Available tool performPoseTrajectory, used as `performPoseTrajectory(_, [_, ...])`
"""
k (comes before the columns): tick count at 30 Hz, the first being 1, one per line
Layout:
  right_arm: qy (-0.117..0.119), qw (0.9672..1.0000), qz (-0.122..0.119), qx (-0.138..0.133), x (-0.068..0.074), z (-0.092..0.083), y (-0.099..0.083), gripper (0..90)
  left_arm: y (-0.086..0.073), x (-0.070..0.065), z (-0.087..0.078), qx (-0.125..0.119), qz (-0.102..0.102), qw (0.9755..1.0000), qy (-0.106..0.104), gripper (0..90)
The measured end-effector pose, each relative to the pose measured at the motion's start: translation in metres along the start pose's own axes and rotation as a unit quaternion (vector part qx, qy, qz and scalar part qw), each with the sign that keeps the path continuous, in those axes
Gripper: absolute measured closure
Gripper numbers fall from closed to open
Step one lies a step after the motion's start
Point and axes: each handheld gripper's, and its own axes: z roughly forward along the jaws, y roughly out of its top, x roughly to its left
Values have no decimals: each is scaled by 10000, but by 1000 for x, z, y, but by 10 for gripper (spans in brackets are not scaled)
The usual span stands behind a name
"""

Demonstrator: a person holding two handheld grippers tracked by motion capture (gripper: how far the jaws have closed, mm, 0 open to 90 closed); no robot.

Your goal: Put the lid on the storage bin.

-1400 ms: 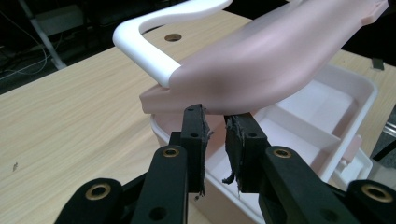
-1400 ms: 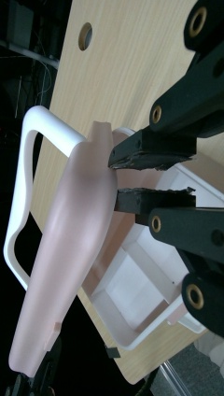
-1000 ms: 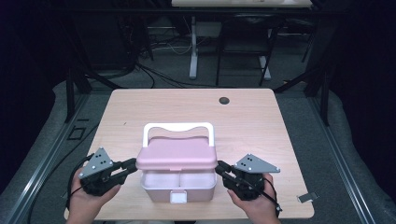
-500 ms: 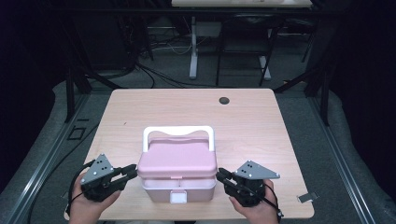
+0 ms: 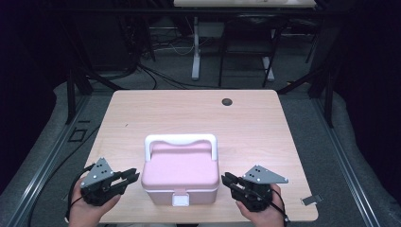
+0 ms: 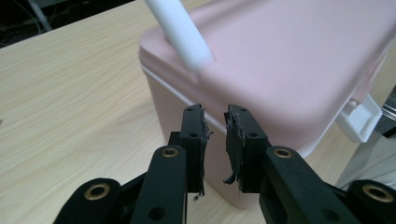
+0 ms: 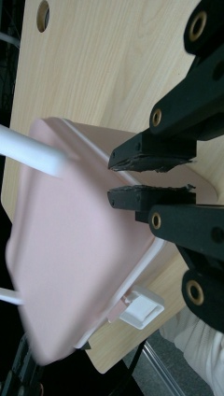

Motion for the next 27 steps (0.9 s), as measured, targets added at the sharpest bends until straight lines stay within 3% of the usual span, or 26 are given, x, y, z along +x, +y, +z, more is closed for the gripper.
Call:
performPoseTrajectory(9, [-12,10000,67,-36,-3,-1,1,794,-1,3,2,-1,-32,10000,30,740])
performPoseTrajectory(21, [-135,9999,32,-35,-11,6,13,698,7,15,6,15,-197,9997,173,622])
performPoseTrajectory(27, [-453,9990,61,31,-23,13,28,664,13,27,14,37,-330,9992,240,583])
